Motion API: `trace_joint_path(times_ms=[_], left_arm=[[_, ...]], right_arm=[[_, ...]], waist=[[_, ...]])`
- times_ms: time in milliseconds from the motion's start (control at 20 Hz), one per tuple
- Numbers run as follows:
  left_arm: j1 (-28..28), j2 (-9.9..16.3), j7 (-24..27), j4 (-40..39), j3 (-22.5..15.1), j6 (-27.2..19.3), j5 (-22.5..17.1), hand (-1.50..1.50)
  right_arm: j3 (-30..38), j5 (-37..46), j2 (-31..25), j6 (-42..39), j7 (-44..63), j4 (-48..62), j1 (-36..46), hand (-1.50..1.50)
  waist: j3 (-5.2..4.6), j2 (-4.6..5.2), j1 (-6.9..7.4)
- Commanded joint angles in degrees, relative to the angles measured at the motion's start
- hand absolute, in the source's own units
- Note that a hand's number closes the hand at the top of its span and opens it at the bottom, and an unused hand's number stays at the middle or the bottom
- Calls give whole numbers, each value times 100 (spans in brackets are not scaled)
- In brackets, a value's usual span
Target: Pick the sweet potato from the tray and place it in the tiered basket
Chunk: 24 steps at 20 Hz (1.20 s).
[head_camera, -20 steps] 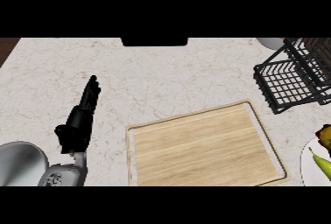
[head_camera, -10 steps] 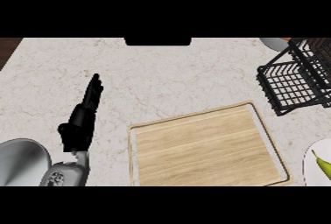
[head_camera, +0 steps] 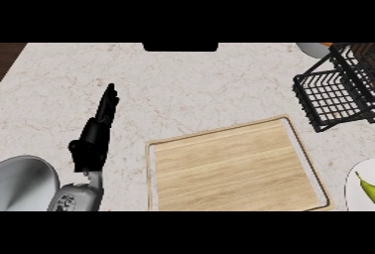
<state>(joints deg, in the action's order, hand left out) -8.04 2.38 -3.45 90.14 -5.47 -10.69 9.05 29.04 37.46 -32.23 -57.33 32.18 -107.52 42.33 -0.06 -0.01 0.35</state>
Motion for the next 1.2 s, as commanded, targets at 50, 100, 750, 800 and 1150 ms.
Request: trace_joint_path(times_ms=[50,100,750,800,1150], left_arm=[[-337,111,-68,-226,208,139,-86,0],[-172,-29,-41,-110,64,-1,20,0],[94,-108,316,-188,53,20,39,0],[-105,-227,129,-211,-239,-228,155,0],[-380,131,-82,-236,363,245,-216,0]], right_arm=[[-485,573,-486,956,-645,726,-248,150],[-697,710,-514,1166,-590,1292,173,150],[-642,1050,-685,2504,-1447,3532,279,150],[-235,811,-330,2687,-1197,3461,78,-150],[85,195,-262,2775,-1426,3862,321,-150]], waist=[[6,21,3],[4,26,50],[6,20,52],[13,14,-27],[6,2,-26]])
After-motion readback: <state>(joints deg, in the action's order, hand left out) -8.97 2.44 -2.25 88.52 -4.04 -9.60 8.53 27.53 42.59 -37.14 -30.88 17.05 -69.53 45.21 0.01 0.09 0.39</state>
